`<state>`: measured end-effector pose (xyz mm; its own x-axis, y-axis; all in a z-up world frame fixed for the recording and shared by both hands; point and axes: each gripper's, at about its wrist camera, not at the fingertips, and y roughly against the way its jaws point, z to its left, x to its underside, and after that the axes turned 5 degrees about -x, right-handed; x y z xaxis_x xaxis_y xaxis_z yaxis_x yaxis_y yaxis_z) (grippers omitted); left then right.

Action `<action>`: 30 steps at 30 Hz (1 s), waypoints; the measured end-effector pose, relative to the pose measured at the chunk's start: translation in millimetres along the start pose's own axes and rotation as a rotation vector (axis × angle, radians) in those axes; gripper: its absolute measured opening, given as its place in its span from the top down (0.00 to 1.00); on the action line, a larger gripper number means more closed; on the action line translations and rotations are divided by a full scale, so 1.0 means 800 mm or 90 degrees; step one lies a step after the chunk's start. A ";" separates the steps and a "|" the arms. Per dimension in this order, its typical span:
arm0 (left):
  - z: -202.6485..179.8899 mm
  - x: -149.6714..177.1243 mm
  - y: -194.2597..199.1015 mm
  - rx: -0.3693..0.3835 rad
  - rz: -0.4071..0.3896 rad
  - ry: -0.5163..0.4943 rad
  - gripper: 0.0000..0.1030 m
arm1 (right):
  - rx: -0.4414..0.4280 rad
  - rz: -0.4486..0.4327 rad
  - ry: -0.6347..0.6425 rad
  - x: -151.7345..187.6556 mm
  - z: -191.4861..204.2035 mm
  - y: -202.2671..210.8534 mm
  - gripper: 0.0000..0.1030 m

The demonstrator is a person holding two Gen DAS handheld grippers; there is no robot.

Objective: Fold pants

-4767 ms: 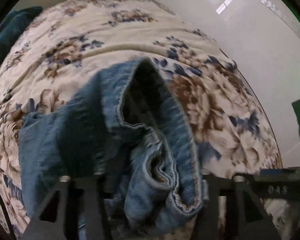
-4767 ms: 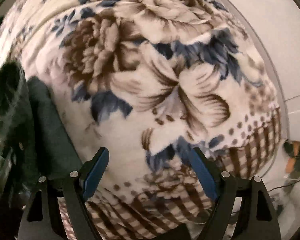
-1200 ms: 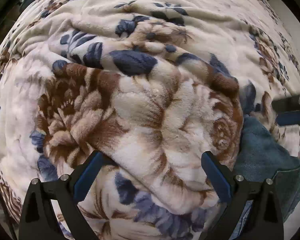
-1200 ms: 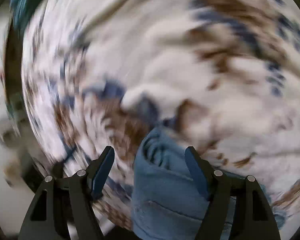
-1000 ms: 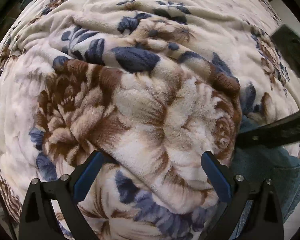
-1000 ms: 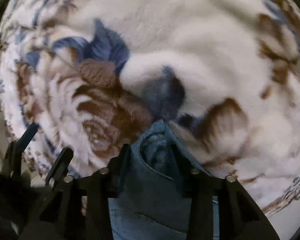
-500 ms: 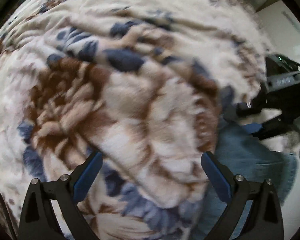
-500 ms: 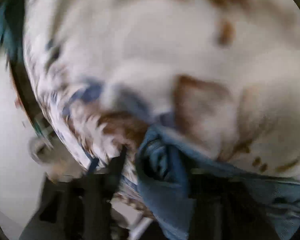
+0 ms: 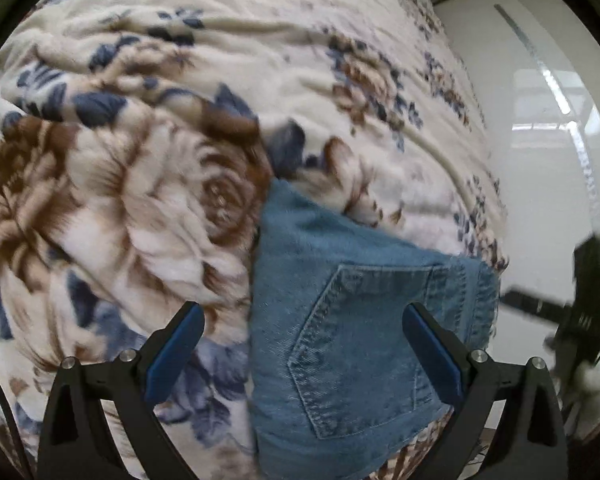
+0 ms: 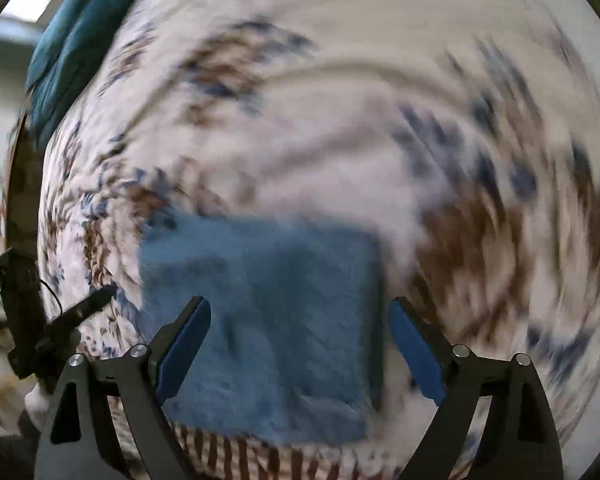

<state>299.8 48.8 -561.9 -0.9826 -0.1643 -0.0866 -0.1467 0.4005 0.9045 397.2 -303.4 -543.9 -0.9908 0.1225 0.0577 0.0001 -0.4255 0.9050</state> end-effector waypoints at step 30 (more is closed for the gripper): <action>-0.030 0.024 -0.074 -0.018 0.084 -0.083 0.02 | -0.304 0.074 -0.098 0.100 -0.132 -0.107 0.22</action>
<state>292.1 -0.1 -607.0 -0.9998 0.0069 -0.0186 -0.0145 0.3849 0.9228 303.9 -351.4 -661.4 -0.9565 0.1651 0.2403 0.0116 -0.8020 0.5973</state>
